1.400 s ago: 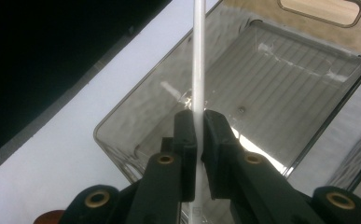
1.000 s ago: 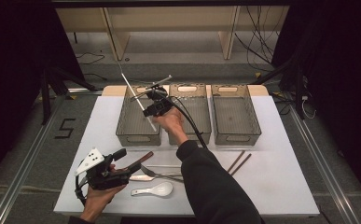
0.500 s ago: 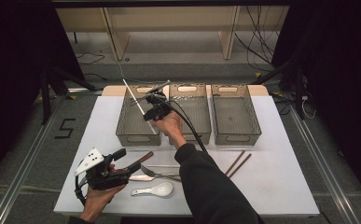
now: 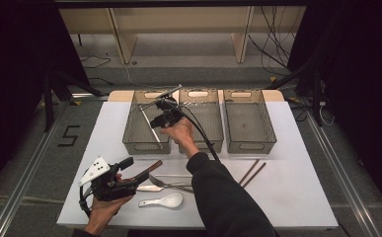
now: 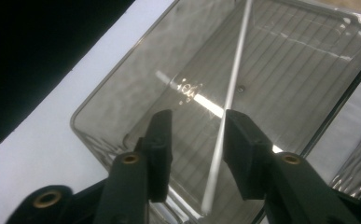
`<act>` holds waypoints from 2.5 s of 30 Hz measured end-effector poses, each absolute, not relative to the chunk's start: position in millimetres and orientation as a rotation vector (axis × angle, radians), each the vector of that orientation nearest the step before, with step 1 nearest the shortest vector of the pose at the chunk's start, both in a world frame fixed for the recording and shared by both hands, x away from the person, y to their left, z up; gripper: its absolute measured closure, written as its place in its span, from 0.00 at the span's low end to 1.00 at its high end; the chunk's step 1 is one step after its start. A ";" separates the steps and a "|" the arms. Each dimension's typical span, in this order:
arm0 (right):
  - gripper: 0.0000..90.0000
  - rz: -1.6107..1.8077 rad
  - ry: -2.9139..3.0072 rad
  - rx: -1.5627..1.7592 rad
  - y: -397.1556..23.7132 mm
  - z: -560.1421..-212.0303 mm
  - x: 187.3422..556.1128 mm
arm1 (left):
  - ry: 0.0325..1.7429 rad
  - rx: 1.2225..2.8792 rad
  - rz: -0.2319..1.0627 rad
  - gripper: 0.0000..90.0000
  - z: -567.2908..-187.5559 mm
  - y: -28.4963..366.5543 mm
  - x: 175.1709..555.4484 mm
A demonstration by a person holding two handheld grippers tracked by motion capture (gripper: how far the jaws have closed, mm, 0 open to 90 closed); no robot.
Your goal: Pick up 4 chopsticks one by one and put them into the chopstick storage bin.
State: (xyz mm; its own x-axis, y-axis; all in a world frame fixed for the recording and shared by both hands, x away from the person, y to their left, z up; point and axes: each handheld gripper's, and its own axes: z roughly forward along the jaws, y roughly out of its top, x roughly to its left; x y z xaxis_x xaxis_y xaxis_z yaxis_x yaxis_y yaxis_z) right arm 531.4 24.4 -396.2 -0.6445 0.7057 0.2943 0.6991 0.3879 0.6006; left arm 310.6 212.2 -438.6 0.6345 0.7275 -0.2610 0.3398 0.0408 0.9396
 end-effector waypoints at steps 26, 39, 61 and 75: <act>0.39 1.117 2.818 0.797 -28.9 -358.0 473.5 | 0.926 1.559 0.368 0.20 -439.6 211.4 311.6; 0.32 0.973 2.900 0.620 -56.0 -374.5 449.9 | 0.925 1.566 0.370 0.20 -440.1 211.6 311.9; 0.45 0.574 2.979 0.518 -78.8 -419.4 433.1 | 0.923 1.572 0.370 0.20 -440.3 211.3 312.0; 0.67 0.344 3.047 0.437 -74.5 -443.8 429.5 | 0.919 1.580 0.365 0.20 -440.5 210.7 312.2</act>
